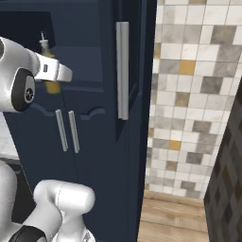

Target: Retrieve the bottle and the shaker from the cabinet and place them next to the mixing bowl on the counter. Then add garlic from the fridge to the mixing bowl.

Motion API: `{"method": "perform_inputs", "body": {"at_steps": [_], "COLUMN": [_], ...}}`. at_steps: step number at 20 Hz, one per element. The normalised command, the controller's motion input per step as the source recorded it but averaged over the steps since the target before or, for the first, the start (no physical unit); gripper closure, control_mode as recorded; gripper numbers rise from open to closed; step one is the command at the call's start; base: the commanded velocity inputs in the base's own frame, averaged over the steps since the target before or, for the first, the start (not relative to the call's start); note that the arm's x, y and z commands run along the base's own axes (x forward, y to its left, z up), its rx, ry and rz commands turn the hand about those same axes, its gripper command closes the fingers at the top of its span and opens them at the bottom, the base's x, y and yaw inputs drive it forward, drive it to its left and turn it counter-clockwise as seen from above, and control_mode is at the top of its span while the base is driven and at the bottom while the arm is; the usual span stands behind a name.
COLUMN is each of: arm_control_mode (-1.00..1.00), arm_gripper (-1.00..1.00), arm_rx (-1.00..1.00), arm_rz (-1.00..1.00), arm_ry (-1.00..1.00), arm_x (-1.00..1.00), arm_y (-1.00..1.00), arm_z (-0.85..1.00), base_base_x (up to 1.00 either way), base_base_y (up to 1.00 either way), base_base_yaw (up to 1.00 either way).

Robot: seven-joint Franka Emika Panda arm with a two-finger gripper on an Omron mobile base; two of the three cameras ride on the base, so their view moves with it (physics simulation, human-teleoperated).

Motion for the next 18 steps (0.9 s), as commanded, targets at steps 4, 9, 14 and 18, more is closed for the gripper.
{"method": "perform_inputs", "body": {"at_steps": [4,9,14,18], "arm_control_mode": [-1.00,-1.00,-1.00,-1.00], "arm_gripper": [1.00,1.00,1.00,1.00], "arm_rx": [0.02,0.03,0.01,0.00], "arm_rz": [0.00,0.00,0.00,0.00], "arm_ry": [0.00,0.01,0.11,0.09], "arm_x": [-1.00,-1.00,-0.82,-0.46], "arm_y": [0.01,0.01,0.05,0.04], "arm_z": [0.28,0.11,0.00,-0.01], "base_base_x": [0.00,0.00,0.00,0.00], "base_base_y": [0.00,0.00,0.00,0.00], "base_base_yaw": [0.00,0.00,0.00,0.00]}}
